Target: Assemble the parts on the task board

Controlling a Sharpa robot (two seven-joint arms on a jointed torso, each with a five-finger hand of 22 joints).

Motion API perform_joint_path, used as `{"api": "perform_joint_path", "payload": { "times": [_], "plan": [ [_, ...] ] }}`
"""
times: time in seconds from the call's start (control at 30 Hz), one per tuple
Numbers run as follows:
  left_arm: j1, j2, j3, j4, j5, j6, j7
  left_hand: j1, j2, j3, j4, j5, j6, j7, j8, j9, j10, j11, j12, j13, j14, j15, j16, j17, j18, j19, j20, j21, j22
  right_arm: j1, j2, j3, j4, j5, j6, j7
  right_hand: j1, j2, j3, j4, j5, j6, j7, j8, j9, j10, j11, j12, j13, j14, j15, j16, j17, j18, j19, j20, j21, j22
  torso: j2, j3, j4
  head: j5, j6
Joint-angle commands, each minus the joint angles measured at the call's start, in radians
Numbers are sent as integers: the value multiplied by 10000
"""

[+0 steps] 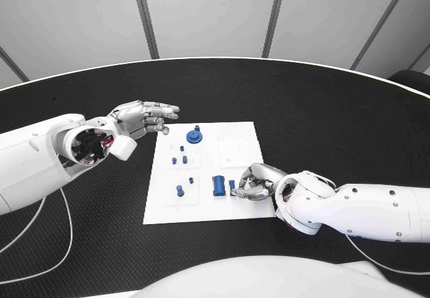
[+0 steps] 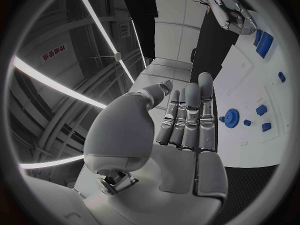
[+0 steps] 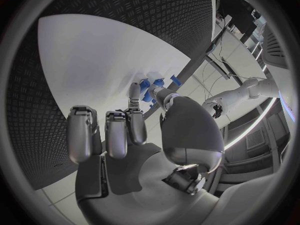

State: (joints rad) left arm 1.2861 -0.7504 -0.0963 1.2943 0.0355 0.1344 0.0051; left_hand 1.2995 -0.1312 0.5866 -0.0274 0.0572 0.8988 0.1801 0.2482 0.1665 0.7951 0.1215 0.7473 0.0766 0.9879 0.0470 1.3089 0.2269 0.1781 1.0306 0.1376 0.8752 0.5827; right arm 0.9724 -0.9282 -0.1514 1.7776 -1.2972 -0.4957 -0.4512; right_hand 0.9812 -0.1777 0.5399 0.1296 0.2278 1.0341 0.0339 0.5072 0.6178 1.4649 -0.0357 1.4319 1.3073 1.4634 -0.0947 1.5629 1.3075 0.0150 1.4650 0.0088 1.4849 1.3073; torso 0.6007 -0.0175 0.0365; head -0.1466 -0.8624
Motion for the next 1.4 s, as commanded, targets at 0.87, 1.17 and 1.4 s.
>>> {"api": "perform_joint_path", "payload": {
  "times": [0.87,1.17,1.4],
  "plan": [
    [-3,21,-1,-11,1,-47,48,-30,-18,6,73,-15,-40,46,-73,20,-75,25,33,17,-64,35,-15,13,72,80,2,-47,-22,23,-556,6,327,716,-674,1468,457,-156,79,-374,-392,-230,48,-40,-79,448,12,-240,1860,1010,-32,-108,2357,62,870,-37,-262,2347,-91,-7,-44,51,-18],
    [-221,-27,-3,-51,497,-307,458,-116,-64,-50,150,-21,-18,57,-72,32,-79,38,38,17,-77,49,-22,11,66,79,12,-79,-46,610,-641,7,-392,4888,-1102,5696,973,-337,-353,-408,588,-1366,752,-833,-381,-2846,647,-6880,-1643,-535,524,-3902,-1700,1341,-1144,493,-8654,-515,-511,0,-229,236,346],
    [-437,109,-4,-425,1599,-733,1309,-203,-212,-198,358,-29,-30,89,-134,68,-306,134,-358,-109,-670,170,-694,-249,59,-315,135,-619,-353,1514,-348,7,-1743,8365,-465,7444,1865,-172,-126,-441,381,-2131,1178,-1374,-883,-4482,1175,-10311,-5211,-3175,1117,-9231,-5427,1658,-2605,1099,-13412,-4036,-915,-142,-329,391,854]
  ]
}}
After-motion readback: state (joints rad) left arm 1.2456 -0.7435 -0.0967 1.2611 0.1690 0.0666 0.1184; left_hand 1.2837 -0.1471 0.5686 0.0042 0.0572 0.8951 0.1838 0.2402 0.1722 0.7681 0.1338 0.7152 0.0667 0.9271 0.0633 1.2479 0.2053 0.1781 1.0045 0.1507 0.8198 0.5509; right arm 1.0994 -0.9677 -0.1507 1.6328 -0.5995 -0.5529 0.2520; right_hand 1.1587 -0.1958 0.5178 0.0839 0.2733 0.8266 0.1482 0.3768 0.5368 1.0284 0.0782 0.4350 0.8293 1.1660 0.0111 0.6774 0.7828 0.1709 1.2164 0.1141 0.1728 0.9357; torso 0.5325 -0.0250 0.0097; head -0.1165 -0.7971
